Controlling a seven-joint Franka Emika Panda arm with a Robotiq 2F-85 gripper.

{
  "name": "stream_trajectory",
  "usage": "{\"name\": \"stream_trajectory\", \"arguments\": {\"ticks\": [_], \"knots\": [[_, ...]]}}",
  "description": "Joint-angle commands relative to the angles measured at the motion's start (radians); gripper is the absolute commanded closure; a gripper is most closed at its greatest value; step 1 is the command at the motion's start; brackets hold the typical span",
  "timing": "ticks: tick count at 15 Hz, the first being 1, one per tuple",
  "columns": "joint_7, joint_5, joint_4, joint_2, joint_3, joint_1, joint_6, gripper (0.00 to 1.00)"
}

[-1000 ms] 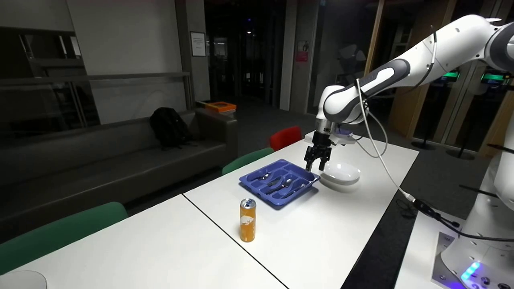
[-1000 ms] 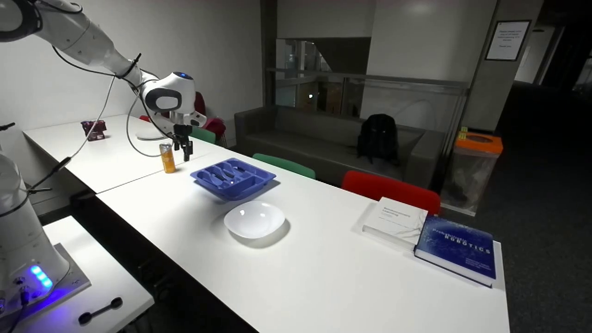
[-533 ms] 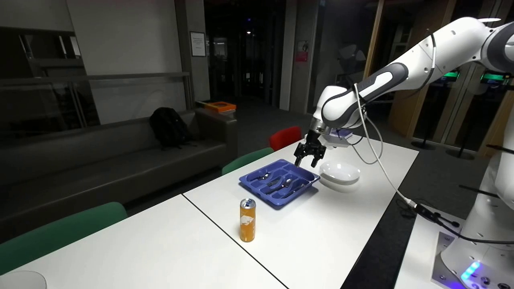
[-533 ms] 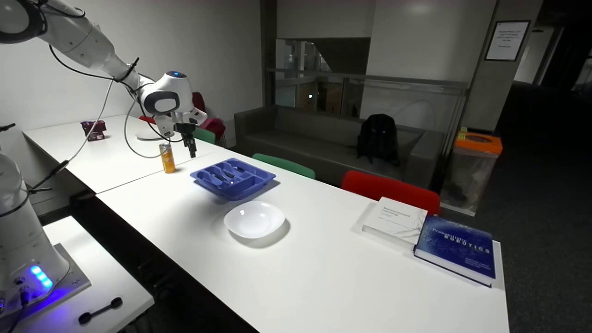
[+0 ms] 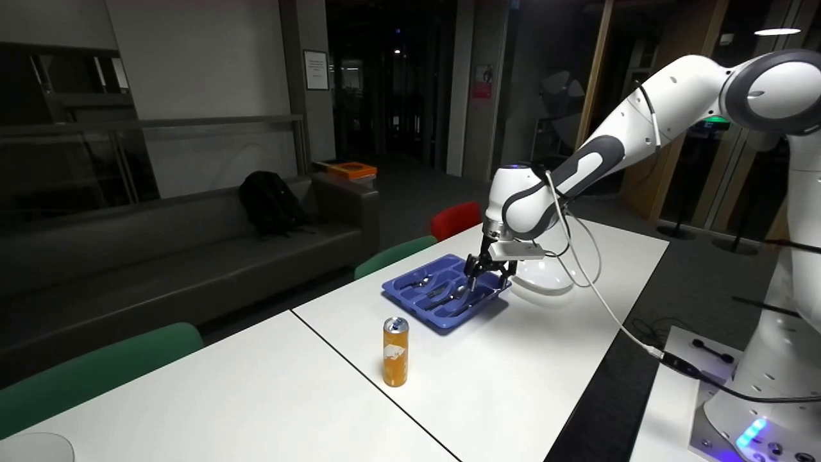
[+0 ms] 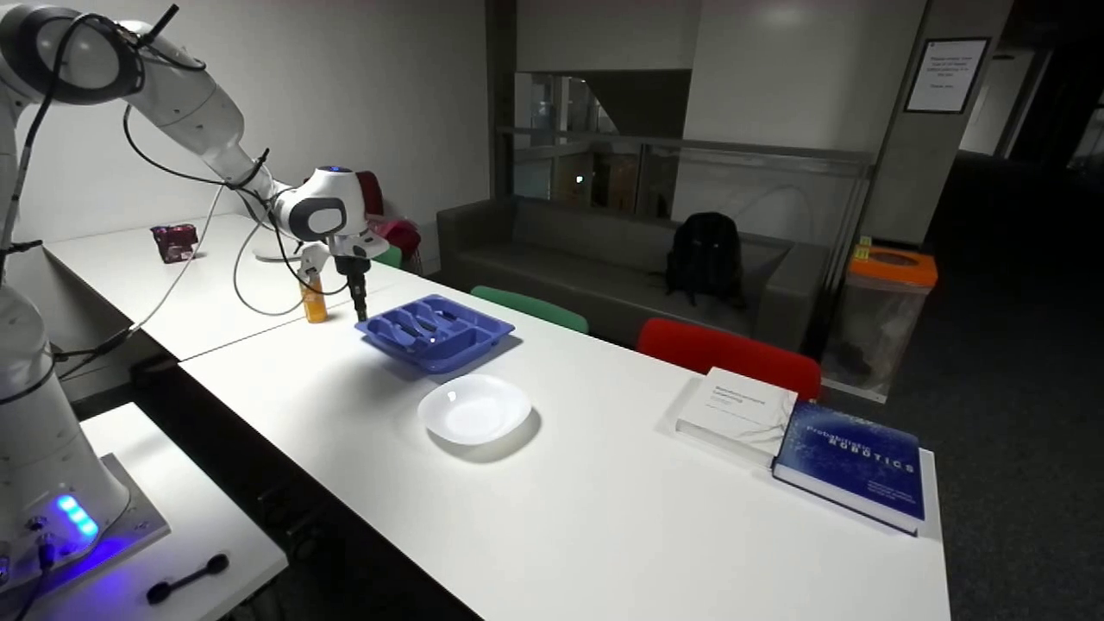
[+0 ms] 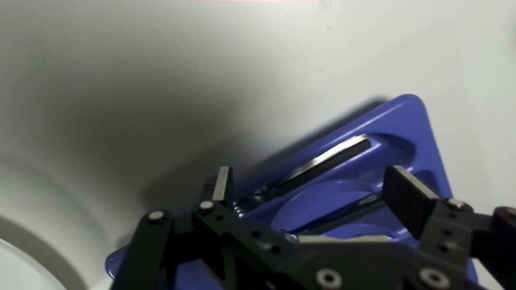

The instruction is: Move the cutlery container forward

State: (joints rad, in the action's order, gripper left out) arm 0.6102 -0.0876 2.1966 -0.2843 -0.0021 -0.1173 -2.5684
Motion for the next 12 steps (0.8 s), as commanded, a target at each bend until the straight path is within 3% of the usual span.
{"name": "stream_trajectory", "arguments": {"ticks": [1,7,12], "knots": [[-0.044,0.032,-0.126,-0.09,-0.019,0.008,0.17,0.0],[-0.289,0.018,-0.289,-0.233,-0.013,0.056,0.335,0.0],[-0.383,0.022,-0.306,-0.303,-0.023,0.081,0.334,0.0]]}}
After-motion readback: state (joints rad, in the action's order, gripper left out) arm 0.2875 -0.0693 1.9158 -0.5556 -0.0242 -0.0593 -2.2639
